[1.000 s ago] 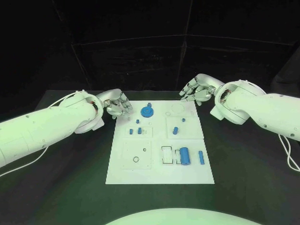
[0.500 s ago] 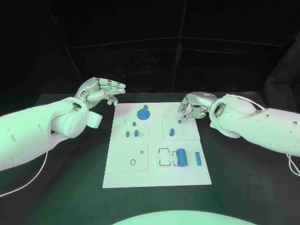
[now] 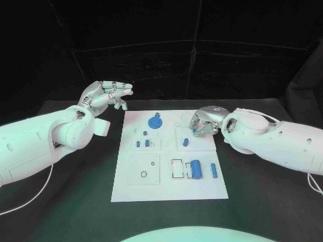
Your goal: Assemble the parts on the task board
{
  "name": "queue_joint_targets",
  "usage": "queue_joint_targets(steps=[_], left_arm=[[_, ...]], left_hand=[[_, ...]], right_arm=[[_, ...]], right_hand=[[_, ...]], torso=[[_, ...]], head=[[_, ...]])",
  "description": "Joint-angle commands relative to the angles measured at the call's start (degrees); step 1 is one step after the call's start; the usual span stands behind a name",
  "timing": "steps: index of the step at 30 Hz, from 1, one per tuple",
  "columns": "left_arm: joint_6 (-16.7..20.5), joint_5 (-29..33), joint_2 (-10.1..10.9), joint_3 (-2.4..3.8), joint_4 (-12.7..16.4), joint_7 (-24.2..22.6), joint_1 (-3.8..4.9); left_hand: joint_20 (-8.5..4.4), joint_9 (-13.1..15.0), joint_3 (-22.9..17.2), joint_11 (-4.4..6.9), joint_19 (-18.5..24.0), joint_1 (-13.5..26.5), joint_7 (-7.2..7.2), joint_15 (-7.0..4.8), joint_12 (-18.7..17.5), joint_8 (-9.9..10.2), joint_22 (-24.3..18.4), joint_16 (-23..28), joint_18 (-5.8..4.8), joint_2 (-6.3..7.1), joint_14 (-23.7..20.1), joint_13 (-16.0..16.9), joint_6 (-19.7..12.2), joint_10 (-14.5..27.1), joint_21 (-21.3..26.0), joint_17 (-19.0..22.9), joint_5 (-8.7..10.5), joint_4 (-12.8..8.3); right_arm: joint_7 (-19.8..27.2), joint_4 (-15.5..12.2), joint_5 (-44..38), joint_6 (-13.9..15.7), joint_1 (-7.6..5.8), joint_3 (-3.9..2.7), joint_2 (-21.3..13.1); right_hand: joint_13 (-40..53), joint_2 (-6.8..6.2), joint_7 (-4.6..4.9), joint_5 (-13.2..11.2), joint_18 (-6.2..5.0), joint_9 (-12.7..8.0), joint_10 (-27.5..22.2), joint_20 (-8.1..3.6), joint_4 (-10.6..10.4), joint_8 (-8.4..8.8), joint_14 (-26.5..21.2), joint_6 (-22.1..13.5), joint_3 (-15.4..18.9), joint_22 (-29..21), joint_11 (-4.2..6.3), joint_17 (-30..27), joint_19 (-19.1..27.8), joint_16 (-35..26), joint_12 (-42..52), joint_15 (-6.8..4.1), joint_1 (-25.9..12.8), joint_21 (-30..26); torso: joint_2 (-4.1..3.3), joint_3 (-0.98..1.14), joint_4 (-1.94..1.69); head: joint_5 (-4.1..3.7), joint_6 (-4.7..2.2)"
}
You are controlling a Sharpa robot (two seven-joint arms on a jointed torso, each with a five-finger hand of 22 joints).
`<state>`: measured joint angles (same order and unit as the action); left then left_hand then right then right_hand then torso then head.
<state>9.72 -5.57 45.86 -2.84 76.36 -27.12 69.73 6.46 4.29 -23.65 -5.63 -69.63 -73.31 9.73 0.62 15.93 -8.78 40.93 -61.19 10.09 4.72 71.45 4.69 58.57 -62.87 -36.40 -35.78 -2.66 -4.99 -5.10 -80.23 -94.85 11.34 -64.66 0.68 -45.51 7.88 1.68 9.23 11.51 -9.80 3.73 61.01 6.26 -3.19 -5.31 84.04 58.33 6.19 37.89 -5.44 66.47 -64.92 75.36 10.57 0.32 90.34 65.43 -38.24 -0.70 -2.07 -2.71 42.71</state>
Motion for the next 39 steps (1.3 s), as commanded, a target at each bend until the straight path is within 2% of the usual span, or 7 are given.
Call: queue_joint_targets(steps=[1, 5, 9, 14, 26, 32, 39], left_arm=[[-0.49, 1.63, 0.03, 0.03, 0.24, -1.89, 0.06], [-0.51, 1.64, 0.02, 0.03, 0.31, -1.84, 0.05], [-0.57, 1.65, -0.01, 0.03, 0.30, -1.72, 0.03], [-0.62, 1.65, 0.03, 0.03, 0.20, -1.51, 0.02], [-0.61, 1.65, 0.08, 0.03, 0.02, -1.17, 0.00], [-0.69, 1.65, 0.12, 0.03, -0.11, -1.01, 0.00], [-1.04, 1.65, 0.16, 0.03, -0.24, -0.70, 0.00]], left_hand=[[0.02, -0.03, 0.35, 0.16, 0.32, -0.03, -0.01, 0.09, 0.45, -0.29, -0.09, 0.35, 0.42, -0.44, -0.41, 0.11, 0.59, -0.37, 0.28, 0.22, -0.11, 0.07], [0.01, -0.04, 0.42, 0.16, 0.31, -0.05, -0.01, 0.08, 0.49, -0.30, -0.12, 0.42, 0.42, -0.40, -0.47, 0.11, 0.56, -0.33, 0.31, 0.37, -0.11, 0.05], [0.00, -0.05, 0.49, 0.15, 0.31, -0.07, 0.01, 0.08, 0.52, -0.30, -0.16, 0.51, 0.42, -0.38, -0.54, 0.12, 0.53, -0.29, 0.36, 0.55, -0.11, 0.04], [0.00, -0.08, 0.60, 0.12, 0.31, -0.08, 0.04, 0.09, 0.57, -0.29, -0.22, 0.62, 0.41, -0.39, -0.65, 0.12, 0.43, -0.17, 0.44, 0.75, -0.11, 0.05], [-0.01, -0.17, 0.86, 0.04, 0.27, -0.37, 0.14, 0.14, 0.74, -0.24, -0.45, 0.80, 0.38, -0.51, -0.89, 0.11, 0.08, 0.26, 0.73, 1.21, -0.12, -0.05], [-0.01, -0.19, 0.92, 0.02, 0.24, -0.59, 0.17, 0.14, 0.84, -0.25, -0.54, 0.83, 0.38, -0.56, -0.94, 0.11, -0.01, 0.40, 0.83, 1.32, -0.12, -0.17], [-0.01, -0.20, 0.94, 0.01, 0.23, -0.74, 0.18, 0.15, 0.92, -0.29, -0.59, 0.97, 0.37, -0.65, -1.07, 0.12, -0.03, 0.48, 0.90, 1.62, -0.12, -0.23]], right_arm=[[-0.48, 0.35, -1.63, -1.59, -0.01, -0.03, 0.22], [-0.47, 0.80, -1.64, -1.87, 0.10, -0.03, 0.72], [-0.65, 1.11, -1.54, -2.42, 0.16, -0.03, 1.09], [-0.91, 1.39, -1.49, -3.24, 0.21, -0.03, 1.37], [-2.59, 1.24, -2.51, -4.32, 0.47, -0.04, 1.77], [-3.15, 0.57, -3.00, -0.86, 0.57, -0.05, 1.50], [-2.99, -1.13, -2.66, 3.91, 0.58, -0.07, 0.50]], right_hand=[[-0.37, 0.05, 0.34, -0.42, 0.72, 0.08, 0.14, 0.37, 0.03, 0.34, 1.69, 0.27, -0.52, 0.18, -0.30, 0.08, -0.19, 0.26, -0.30, 0.40, 0.55, 0.39], [-1.31, 0.54, 0.24, -1.22, 0.73, 0.10, 0.65, 0.34, 0.23, 0.49, 1.70, 0.68, -1.83, 0.45, -0.26, 0.26, -0.24, 0.47, -0.40, 0.30, 0.99, 0.63], [-2.68, 2.74, -0.02, -7.06, 0.81, 0.10, 1.94, 0.04, 0.62, 0.67, 1.79, 1.57, -6.19, 1.15, -0.03, 0.79, -0.40, 0.97, -0.53, -0.03, 2.41, 1.23], [-3.81, 2.52, -0.16, -7.89, 0.93, 0.14, 3.03, -0.09, 1.10, 0.76, 1.84, 2.58, -10.37, 2.08, 0.28, 1.07, -0.54, 1.31, -0.63, -0.14, 2.30, 1.93], [-4.13, -0.47, -0.86, -7.66, 1.37, 0.30, 6.32, -0.60, 2.99, 0.50, 2.02, 5.87, -22.30, 5.41, 0.98, 1.52, -1.62, 2.04, -0.35, -0.78, -0.90, 4.29], [-4.11, -3.77, -0.77, -6.69, 1.55, 0.21, 7.39, -0.64, 5.63, 1.08, 2.05, 6.78, -32.92, 6.92, 0.90, 1.43, -1.79, 2.36, -0.85, -0.74, -5.27, 5.70], [-4.03, -5.90, -0.61, -5.47, 1.58, 0.22, 7.65, -0.60, 7.54, 1.34, 2.05, 6.93, -38.94, 7.60, 0.96, 1.36, -1.77, 2.64, -1.08, -0.64, -8.88, 6.52]], torso=[[-0.06, 0.03, 0.13], [-0.07, 0.07, 0.09], [-0.06, 0.12, 0.06], [-0.04, 0.07, 0.13], [-0.04, 0.06, 0.14], [0.00, 0.09, 0.16], [0.05, 0.02, 0.10]], head=[[-0.03, 0.04], [-0.05, 0.19], [-0.16, 0.33], [-0.20, 0.49], [-0.38, 0.64], [-0.42, 0.71], [-0.48, 0.68]])
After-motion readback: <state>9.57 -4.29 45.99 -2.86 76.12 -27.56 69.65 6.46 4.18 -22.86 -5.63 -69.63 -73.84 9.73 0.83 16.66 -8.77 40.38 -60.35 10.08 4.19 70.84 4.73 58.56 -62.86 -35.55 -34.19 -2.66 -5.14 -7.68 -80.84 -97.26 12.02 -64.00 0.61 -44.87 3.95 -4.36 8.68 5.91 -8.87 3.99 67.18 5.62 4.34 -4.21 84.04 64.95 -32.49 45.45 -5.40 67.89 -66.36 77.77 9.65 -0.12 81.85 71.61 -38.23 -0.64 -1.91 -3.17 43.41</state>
